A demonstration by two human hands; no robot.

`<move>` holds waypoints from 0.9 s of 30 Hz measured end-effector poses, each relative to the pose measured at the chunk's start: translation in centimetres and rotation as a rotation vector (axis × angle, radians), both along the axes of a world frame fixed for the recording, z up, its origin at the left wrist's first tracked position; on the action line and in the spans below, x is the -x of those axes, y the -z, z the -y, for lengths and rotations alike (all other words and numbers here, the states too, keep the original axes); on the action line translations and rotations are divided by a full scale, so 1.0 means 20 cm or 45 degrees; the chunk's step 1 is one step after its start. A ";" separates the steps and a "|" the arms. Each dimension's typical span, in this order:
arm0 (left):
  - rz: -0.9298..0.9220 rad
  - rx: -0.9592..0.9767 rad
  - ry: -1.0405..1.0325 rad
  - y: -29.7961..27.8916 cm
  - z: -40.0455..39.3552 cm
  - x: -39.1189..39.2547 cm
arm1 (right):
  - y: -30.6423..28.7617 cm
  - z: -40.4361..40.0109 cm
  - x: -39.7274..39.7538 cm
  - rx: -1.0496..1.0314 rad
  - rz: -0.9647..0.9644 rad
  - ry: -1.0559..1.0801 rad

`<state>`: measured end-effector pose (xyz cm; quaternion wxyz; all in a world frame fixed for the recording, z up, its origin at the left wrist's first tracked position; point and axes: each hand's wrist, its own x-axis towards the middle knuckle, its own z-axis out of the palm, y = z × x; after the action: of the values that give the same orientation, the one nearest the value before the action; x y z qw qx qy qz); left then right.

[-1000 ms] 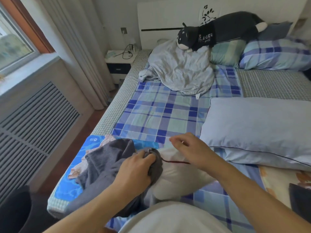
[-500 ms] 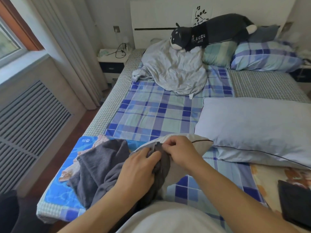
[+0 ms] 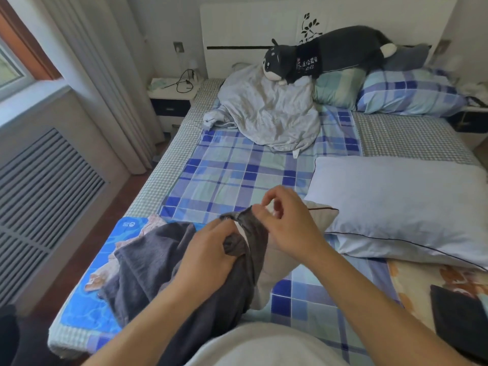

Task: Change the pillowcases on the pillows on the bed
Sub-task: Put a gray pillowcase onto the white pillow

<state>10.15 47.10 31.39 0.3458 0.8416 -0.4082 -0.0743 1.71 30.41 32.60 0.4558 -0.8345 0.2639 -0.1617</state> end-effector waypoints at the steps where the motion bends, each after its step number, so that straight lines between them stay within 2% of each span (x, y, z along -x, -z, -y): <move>1: 0.046 0.021 -0.019 0.02 0.01 0.03 | 0.00 -0.04 0.02 0.097 -0.006 -0.110; 6: 0.051 0.133 -0.145 0.09 0.01 0.08 | 0.06 -0.09 0.08 0.402 -0.111 -0.386; 10: 0.086 0.039 -0.073 0.09 0.02 0.09 | 0.12 -0.14 0.06 0.606 -0.178 -0.258; 14: 0.004 -0.042 0.021 0.08 0.01 0.07 | 0.14 -0.10 0.05 0.446 -0.142 -0.161; 16: -0.026 -0.046 0.055 0.07 0.01 0.09 | 0.14 -0.06 0.05 0.359 -0.199 -0.069; 21: 0.260 -0.023 0.307 0.04 0.01 0.15 | 0.16 0.05 0.00 0.150 -0.201 0.176; 25: 0.375 -0.008 0.409 -0.03 -0.03 0.20 | 0.19 0.32 0.01 0.400 -0.209 0.406; 27: 0.430 0.031 0.471 -0.07 -0.03 0.20 | 0.20 0.45 0.04 0.356 -0.260 0.496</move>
<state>6.06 47.80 32.79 0.2633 0.7488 -0.6082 0.0104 0.90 21.50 28.65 0.2673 -0.8349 0.4393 -0.1961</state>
